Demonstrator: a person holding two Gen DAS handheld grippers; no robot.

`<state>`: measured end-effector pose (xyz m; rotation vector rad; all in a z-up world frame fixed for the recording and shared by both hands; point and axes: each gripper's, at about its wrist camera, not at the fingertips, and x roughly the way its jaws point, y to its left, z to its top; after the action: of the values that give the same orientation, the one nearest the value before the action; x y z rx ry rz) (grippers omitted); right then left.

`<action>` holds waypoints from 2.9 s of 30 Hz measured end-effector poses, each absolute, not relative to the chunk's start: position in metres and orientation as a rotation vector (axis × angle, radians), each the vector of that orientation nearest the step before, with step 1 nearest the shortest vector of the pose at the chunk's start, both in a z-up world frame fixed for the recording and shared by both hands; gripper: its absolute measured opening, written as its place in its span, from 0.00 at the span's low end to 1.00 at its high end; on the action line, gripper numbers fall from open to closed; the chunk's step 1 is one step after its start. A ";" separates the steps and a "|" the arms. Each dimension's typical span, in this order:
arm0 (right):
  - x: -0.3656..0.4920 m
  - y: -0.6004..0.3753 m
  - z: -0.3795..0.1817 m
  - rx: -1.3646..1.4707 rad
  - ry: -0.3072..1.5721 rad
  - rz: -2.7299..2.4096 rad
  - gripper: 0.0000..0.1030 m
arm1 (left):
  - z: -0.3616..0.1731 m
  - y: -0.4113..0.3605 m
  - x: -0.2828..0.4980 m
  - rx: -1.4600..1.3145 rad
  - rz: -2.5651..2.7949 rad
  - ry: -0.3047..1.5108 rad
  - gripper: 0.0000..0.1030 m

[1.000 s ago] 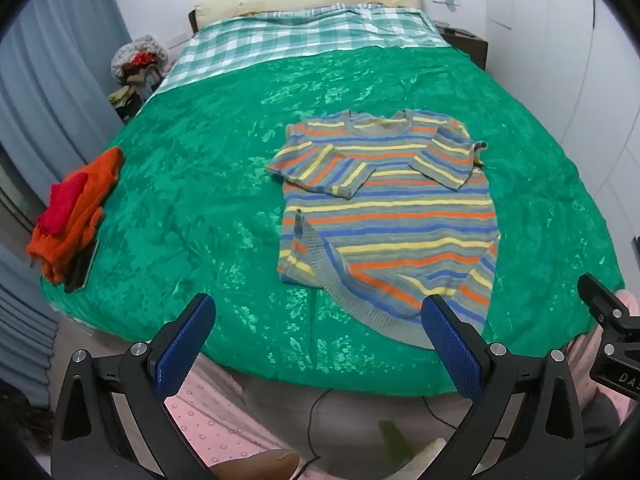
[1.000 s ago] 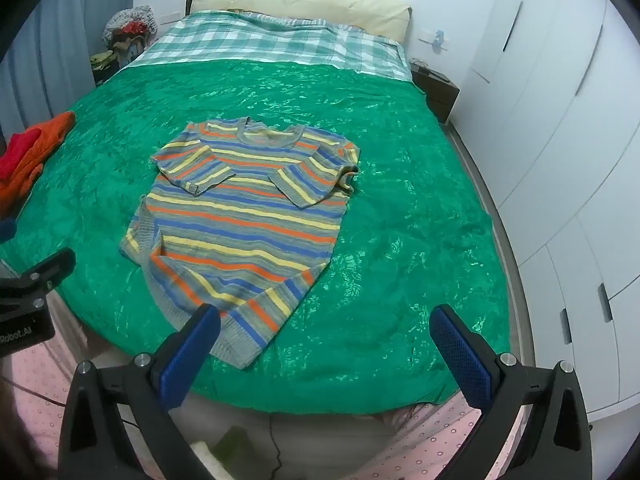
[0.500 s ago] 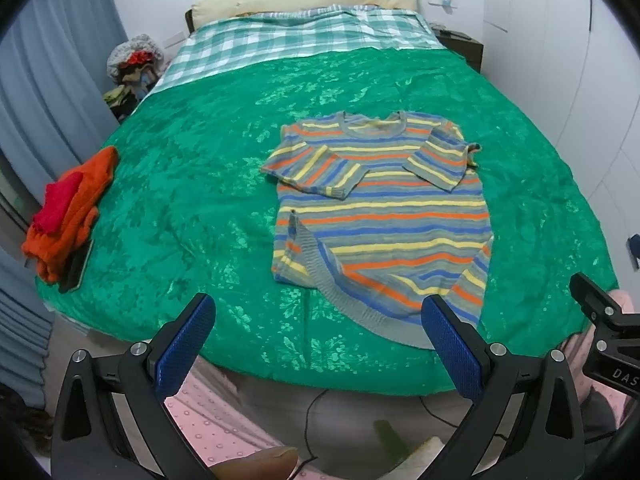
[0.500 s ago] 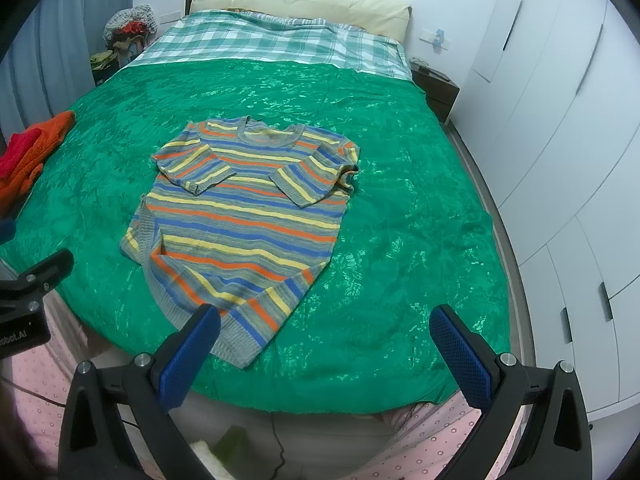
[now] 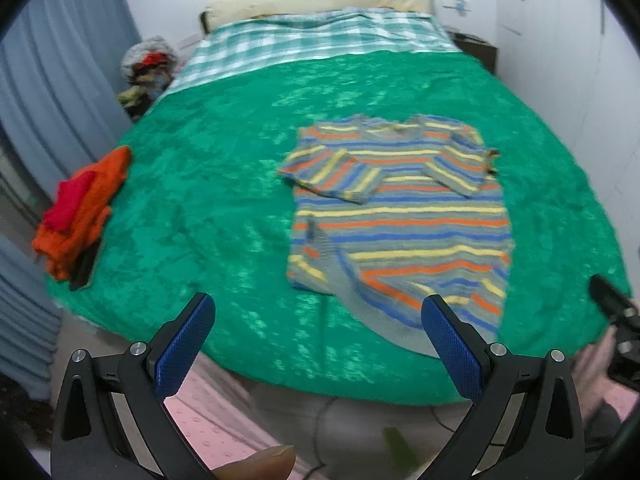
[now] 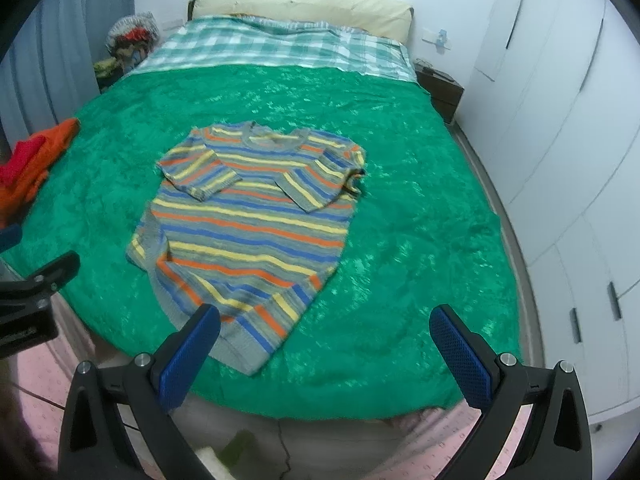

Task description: Fold small clothes

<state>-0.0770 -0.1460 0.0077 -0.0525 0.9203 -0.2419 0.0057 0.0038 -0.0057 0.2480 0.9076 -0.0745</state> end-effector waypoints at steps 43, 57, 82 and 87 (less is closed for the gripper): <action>0.128 -0.510 -0.143 0.209 1.055 -0.597 0.14 | -0.053 0.063 0.058 0.081 0.028 1.095 1.00; 0.035 -0.227 -0.135 0.365 1.195 0.111 0.58 | -0.135 0.028 0.165 0.055 -0.182 1.172 0.99; 0.038 -0.165 -0.169 0.239 1.284 0.113 0.37 | -0.145 0.055 0.158 0.008 -0.179 1.156 0.73; 0.018 -0.194 -0.156 0.297 1.280 0.064 0.03 | -0.178 0.030 0.187 0.046 -0.197 1.263 0.01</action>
<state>0.0184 -0.1944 -0.1561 0.2973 1.2795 0.0638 0.1874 0.0303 -0.1779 0.0458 1.2626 -0.1966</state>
